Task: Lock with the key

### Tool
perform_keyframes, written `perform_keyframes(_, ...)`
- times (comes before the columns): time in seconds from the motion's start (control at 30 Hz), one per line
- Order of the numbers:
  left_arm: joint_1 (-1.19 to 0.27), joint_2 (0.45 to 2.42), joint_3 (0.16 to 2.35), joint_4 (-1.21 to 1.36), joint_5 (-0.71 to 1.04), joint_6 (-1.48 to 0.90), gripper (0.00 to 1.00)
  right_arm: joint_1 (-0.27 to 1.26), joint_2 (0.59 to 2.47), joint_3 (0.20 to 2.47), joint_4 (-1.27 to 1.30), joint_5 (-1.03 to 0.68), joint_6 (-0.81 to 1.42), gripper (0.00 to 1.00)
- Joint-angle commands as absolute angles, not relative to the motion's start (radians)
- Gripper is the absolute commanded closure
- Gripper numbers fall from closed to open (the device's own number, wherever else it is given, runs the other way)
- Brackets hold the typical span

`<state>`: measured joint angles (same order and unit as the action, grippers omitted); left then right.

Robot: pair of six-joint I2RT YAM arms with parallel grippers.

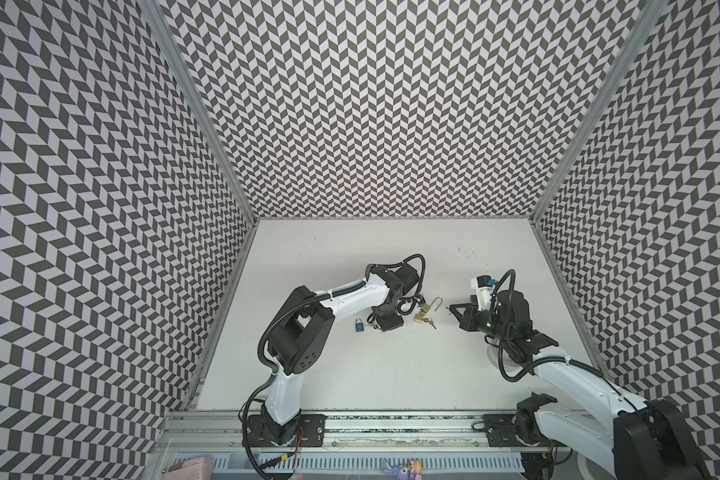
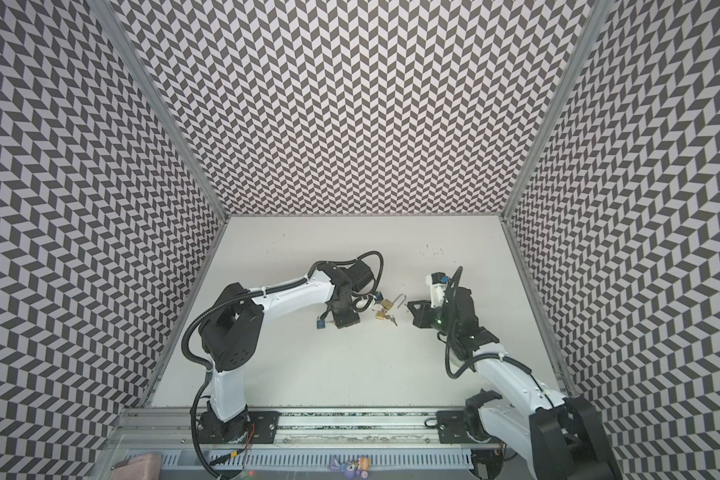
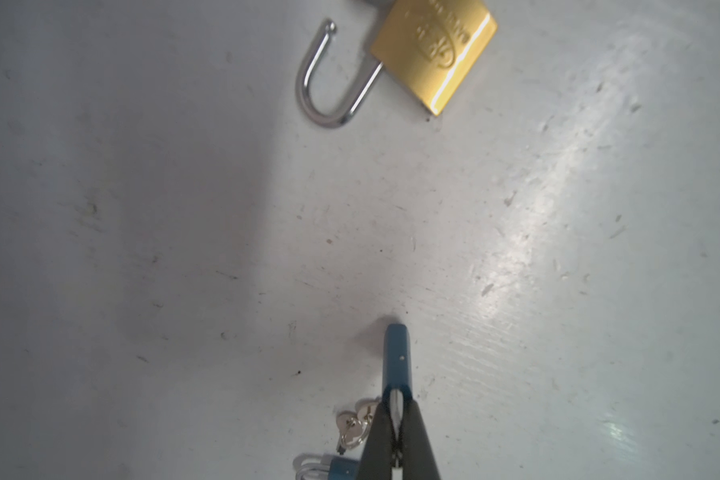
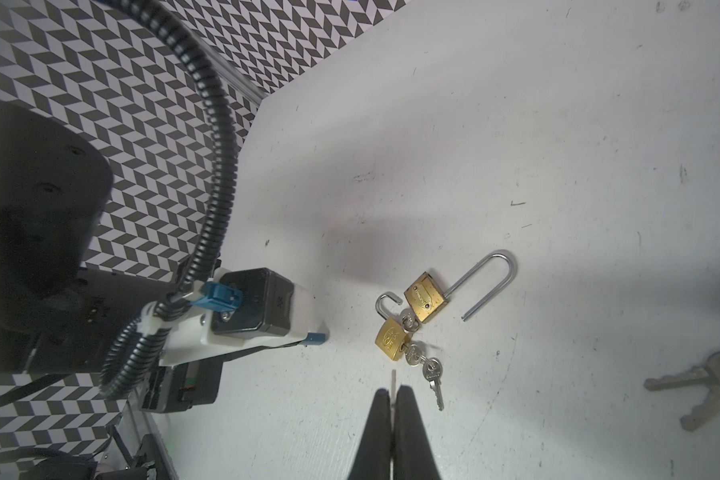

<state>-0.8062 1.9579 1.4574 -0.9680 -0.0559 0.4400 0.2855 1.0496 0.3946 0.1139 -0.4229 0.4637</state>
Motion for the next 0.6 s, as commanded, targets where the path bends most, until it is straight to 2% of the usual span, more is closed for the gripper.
perform_keyframes(0.0, -0.822, 1.969, 1.483, -0.998, -0.085, 0.449, 1.00, 0.279, 1.055, 0.390, 0.169, -0.444, 0.455, 1.00)
perform_keyframes(0.03, -0.821, 1.973, 1.485, -0.998, -0.086, 0.447, 0.94, 0.279, 1.057, 0.389, 0.170, -0.446, 0.454, 1.00)
perform_keyframes(0.1, -0.823, 1.975, 1.490, -0.994, -0.085, 0.446, 0.76, 0.278, 1.060, 0.387, 0.170, -0.454, 0.453, 1.00)
perform_keyframes(0.2, -0.823, 1.970, 1.500, -0.983, -0.084, 0.447, 0.59, 0.277, 1.058, 0.385, 0.170, -0.455, 0.449, 1.00)
perform_keyframes(0.27, -0.824, 1.969, 1.511, -0.979, -0.089, 0.445, 0.55, 0.276, 1.058, 0.385, 0.170, -0.457, 0.448, 1.00)
perform_keyframes(0.57, -0.812, 1.971, 1.514, -0.974, -0.117, 0.451, 0.55, 0.275, 1.053, 0.382, 0.165, -0.463, 0.444, 1.00)
